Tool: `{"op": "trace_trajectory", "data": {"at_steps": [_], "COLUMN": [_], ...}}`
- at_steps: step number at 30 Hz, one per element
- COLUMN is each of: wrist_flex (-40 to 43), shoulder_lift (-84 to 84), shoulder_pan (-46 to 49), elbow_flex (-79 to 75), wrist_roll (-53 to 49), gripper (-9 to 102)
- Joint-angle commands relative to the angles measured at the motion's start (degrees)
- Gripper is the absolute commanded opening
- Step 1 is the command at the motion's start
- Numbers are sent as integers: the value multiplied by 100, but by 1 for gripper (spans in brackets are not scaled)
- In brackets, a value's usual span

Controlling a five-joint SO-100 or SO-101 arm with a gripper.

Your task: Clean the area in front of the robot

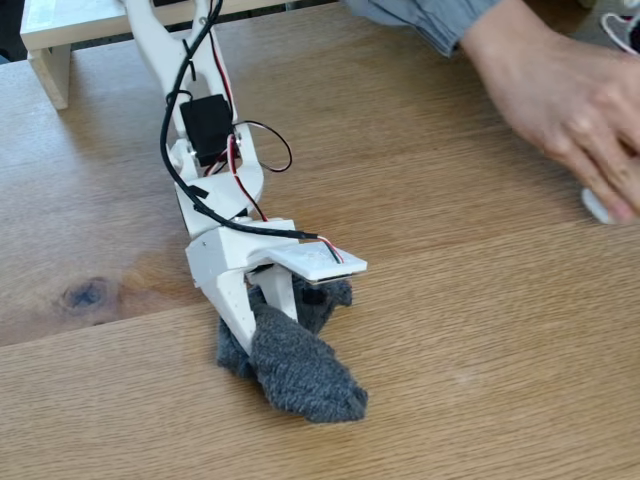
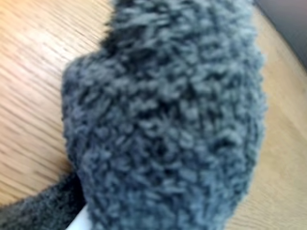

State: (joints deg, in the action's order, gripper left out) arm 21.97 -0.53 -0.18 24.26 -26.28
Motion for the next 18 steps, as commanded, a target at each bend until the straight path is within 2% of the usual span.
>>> {"op": "trace_trajectory", "data": {"at_steps": [1, 6, 13, 18], "wrist_flex": [853, 1811, 3340, 5502], "shoulder_lift": [466, 1310, 3217, 4975], "shoulder_pan": [1107, 1582, 1037, 773], "elbow_flex": [123, 264, 272, 290], "wrist_roll": [35, 272, 1099, 1731], "gripper": [0, 0, 0, 0]}}
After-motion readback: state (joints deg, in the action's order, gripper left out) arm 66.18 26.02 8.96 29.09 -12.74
